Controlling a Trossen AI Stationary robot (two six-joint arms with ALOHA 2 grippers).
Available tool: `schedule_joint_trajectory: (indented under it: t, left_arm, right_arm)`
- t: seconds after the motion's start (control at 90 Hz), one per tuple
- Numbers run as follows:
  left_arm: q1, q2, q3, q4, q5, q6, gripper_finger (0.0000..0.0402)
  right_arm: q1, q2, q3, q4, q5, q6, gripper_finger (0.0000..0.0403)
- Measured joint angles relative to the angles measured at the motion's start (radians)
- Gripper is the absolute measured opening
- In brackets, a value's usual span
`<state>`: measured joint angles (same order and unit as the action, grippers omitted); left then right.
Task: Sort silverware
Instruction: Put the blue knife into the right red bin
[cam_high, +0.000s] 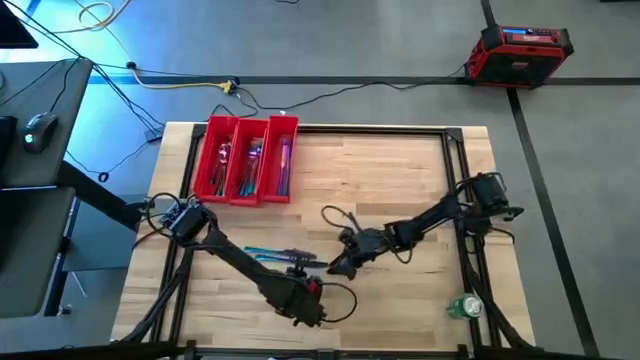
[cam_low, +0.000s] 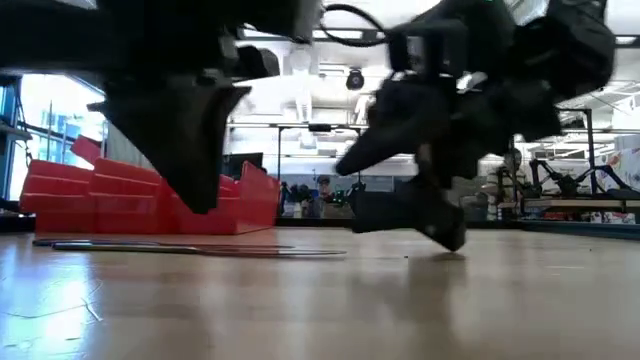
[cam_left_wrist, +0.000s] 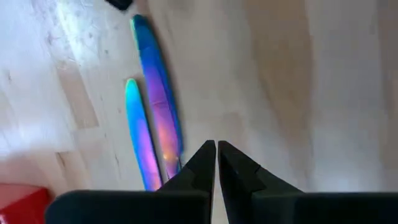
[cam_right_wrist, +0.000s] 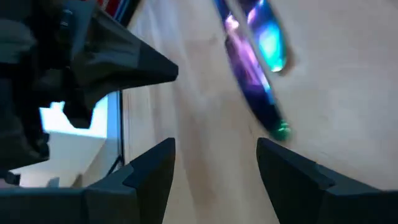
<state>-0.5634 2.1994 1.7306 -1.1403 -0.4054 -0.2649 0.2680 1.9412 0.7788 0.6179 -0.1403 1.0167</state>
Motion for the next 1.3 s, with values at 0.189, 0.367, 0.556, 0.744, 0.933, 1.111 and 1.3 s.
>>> schedule_joint_trajectory:
  t: [0.189,0.367,0.556,0.744,0.933,1.111,1.3]
  left_arm:
    - [0.0,-0.007,-0.08,0.021,-0.035,0.015,0.0]
    - [-0.011,-0.015,-0.208,0.125,-0.067,0.031,0.0]
    - [-0.024,-0.019,-0.27,0.2,-0.102,0.035,0.0]
    - [-0.022,-0.016,-0.276,0.206,-0.115,0.035,0.0]
    - [-0.016,-0.014,-0.277,0.222,-0.135,0.041,0.0]
    - [0.003,-0.014,-0.278,0.26,-0.145,0.055,0.0]
    - [0.03,-0.014,-0.278,0.308,-0.165,0.086,0.0]
  right_arm:
    - [-0.013,0.008,0.178,-0.424,-0.002,-0.111,0.0213]
    - [-0.023,0.01,0.234,-0.522,0.012,-0.165,0.0213]
    - [-0.075,0.009,0.236,-0.554,-0.013,-0.16,0.0213]
    - [-0.107,0.009,0.236,-0.551,-0.041,-0.16,0.0213]
    - [-0.113,0.057,0.236,-0.486,-0.09,-0.129,0.0213]
    - [-0.117,0.093,0.238,-0.421,-0.124,-0.114,0.0213]
    - [-0.115,0.096,0.238,-0.408,-0.123,-0.107,0.0213]
